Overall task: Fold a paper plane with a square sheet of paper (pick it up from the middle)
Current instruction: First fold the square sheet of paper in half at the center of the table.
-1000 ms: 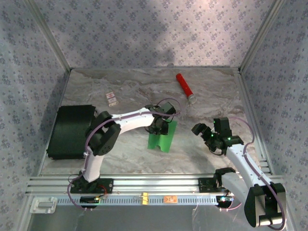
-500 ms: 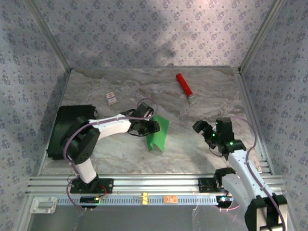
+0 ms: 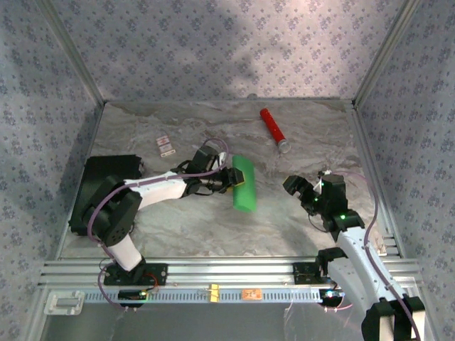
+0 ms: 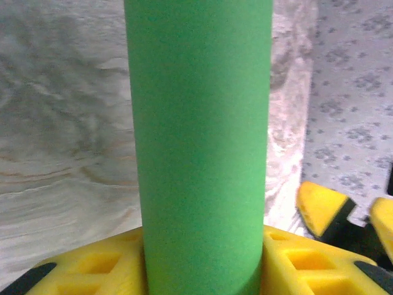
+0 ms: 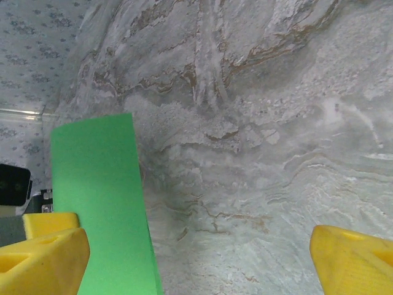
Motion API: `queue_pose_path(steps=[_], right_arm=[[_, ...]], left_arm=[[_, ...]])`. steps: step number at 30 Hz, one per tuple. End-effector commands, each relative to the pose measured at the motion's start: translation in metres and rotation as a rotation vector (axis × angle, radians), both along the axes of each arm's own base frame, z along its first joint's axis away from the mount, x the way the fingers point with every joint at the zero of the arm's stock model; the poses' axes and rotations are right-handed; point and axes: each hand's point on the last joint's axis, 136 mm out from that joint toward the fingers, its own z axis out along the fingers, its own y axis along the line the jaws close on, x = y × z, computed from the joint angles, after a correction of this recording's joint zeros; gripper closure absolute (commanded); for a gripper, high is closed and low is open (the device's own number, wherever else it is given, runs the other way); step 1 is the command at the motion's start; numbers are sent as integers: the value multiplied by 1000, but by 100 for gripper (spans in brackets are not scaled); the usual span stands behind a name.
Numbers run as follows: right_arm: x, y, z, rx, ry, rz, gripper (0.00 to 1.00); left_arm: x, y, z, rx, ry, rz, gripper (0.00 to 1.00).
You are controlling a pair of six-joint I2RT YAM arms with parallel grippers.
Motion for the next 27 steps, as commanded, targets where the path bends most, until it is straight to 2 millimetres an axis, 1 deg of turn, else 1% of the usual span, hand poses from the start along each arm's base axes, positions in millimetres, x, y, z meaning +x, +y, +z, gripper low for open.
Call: queue_pose_path(steps=[1, 3, 6, 12, 15, 21, 27], right_arm=[[1, 8, 4, 6, -23, 48, 6], [2, 11, 6, 13, -28, 62, 6], [4, 17, 9, 26, -37, 93, 7], [9, 34, 19, 27, -66, 174, 9], [11, 44, 20, 15, -69, 215, 9], [14, 56, 16, -11, -57, 251, 9], [15, 60, 10, -26, -43, 261, 10]], left_arm=[[0, -13, 15, -112, -3, -33, 57], [0, -17, 17, -154, 5, -33, 57], [-1, -18, 10, -153, 17, -36, 58], [-4, -17, -11, -140, 56, -35, 58], [-4, -16, -21, -136, 69, -23, 58], [-7, -13, -44, -83, 89, -17, 59], [-10, -6, -65, -46, 102, -4, 59]])
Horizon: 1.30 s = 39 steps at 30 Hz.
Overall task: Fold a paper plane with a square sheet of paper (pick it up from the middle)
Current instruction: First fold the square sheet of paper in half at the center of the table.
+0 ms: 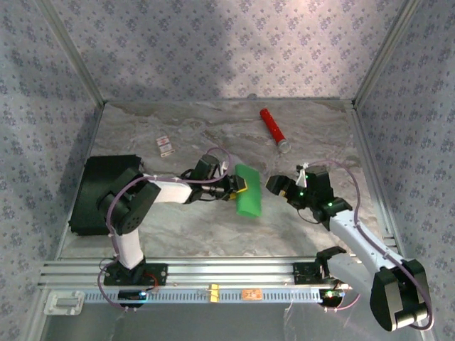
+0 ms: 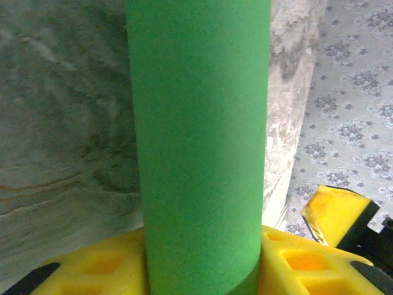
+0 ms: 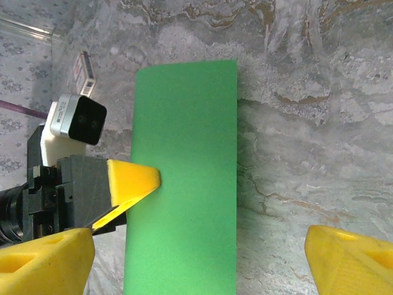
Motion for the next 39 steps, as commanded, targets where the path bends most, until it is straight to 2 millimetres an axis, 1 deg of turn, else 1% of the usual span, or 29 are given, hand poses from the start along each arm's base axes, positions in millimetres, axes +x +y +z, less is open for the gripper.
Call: queue_pose_path(steps=[1, 7, 12, 18, 22, 28, 32, 39], right_arm=[[8, 3, 12, -13, -51, 9, 10], [8, 4, 9, -17, -46, 13, 10], [7, 5, 6, -20, -33, 15, 10], [9, 7, 2, -17, -20, 18, 10], [11, 10, 1, -17, -14, 26, 10], [12, 14, -1, -18, -3, 39, 10], [12, 17, -4, -16, 7, 47, 11], [12, 20, -7, -16, 15, 58, 11]], left_arm=[[-4, 3, -17, 23, -6, -8, 59], [-9, 11, -35, 68, 7, -4, 58], [-11, 17, -41, 107, 1, -5, 55], [-9, 27, -34, 200, -46, -17, 47], [-8, 34, -31, 259, -71, -20, 44], [-7, 41, -27, 323, -97, -24, 43], [-5, 44, -20, 338, -123, -19, 43], [-2, 47, -10, 364, -163, -25, 39]])
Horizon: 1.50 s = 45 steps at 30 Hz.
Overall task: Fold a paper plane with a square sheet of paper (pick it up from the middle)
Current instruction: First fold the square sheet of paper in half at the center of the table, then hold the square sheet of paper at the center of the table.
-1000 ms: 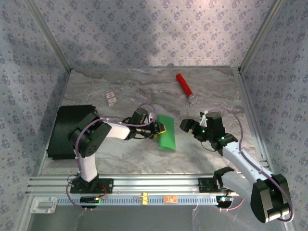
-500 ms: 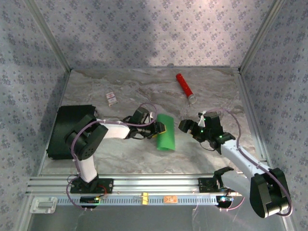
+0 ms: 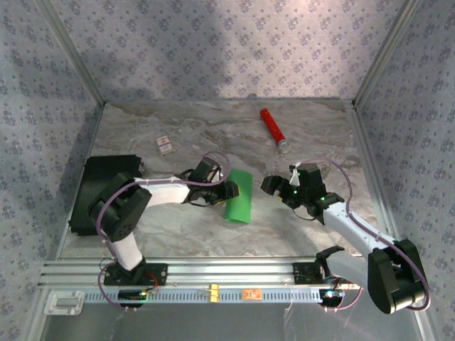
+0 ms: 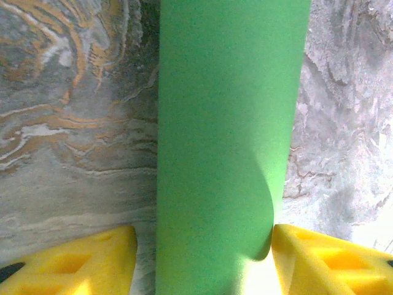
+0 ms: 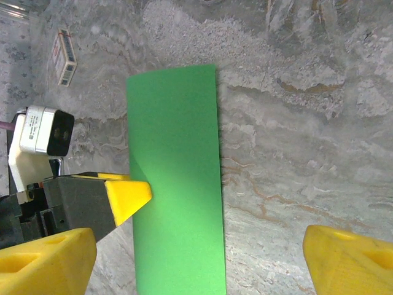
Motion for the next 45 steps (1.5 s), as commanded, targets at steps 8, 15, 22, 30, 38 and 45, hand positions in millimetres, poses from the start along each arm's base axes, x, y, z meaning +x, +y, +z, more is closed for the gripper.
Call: queue_pose_path(steps=[8, 15, 22, 30, 38, 45], right_arm=[[5, 11, 9, 12, -28, 33, 13], [5, 22, 5, 31, -10, 62, 23], [7, 37, 0, 31, 7, 102, 33], [9, 50, -7, 27, 25, 130, 40], [11, 62, -19, 18, 76, 155, 57], [14, 74, -28, 16, 102, 165, 66]], left_arm=[[9, 12, 14, 65, -63, 10, 47], [6, 22, 7, 104, -44, -3, 52], [7, 30, 3, 119, -33, 13, 53], [4, 26, -1, 116, -25, -32, 53], [4, 25, -6, 156, -5, -79, 51], [5, 28, -14, 193, 16, -66, 51]])
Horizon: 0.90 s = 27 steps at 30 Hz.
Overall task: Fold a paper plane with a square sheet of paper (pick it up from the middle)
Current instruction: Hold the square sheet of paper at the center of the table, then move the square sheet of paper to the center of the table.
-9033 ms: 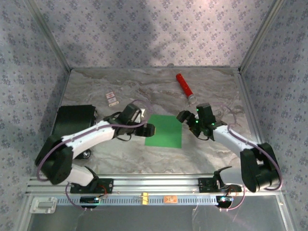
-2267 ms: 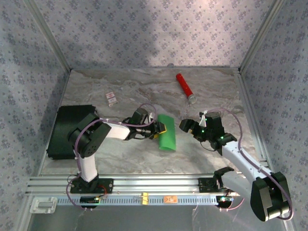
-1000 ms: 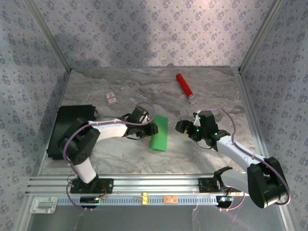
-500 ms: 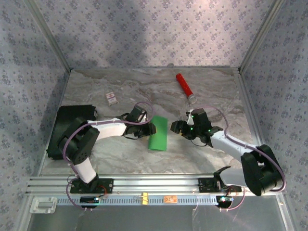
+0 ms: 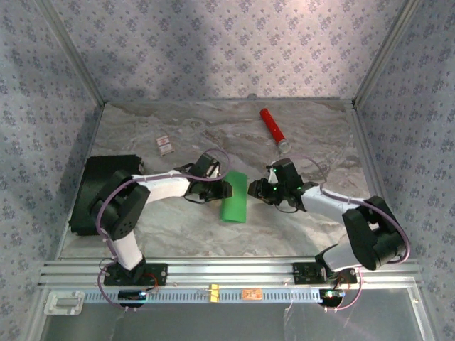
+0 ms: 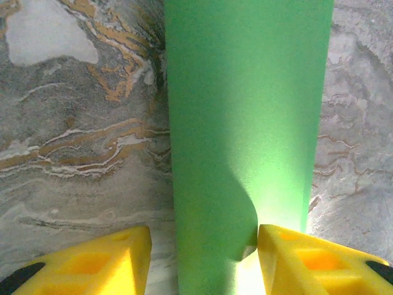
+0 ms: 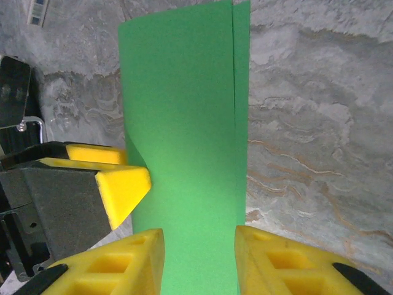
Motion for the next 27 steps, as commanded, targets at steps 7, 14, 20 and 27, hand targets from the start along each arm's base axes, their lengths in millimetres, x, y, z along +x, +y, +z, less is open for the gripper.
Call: queue_pose_path(steps=[7, 14, 20, 27], right_arm=[[8, 26, -5, 14, 26, 39, 81], [13, 34, -18, -10, 57, 39, 84], [9, 33, -36, -48, 97, 38, 86], [-5, 15, -64, -174, 180, 62, 92]], left_arm=[[-7, 0, -13, 59, 34, -65, 51], [-10, -1, -18, 127, 34, -108, 51], [-9, -2, -18, 126, 34, -95, 50], [-9, -7, -9, 97, 26, -90, 45]])
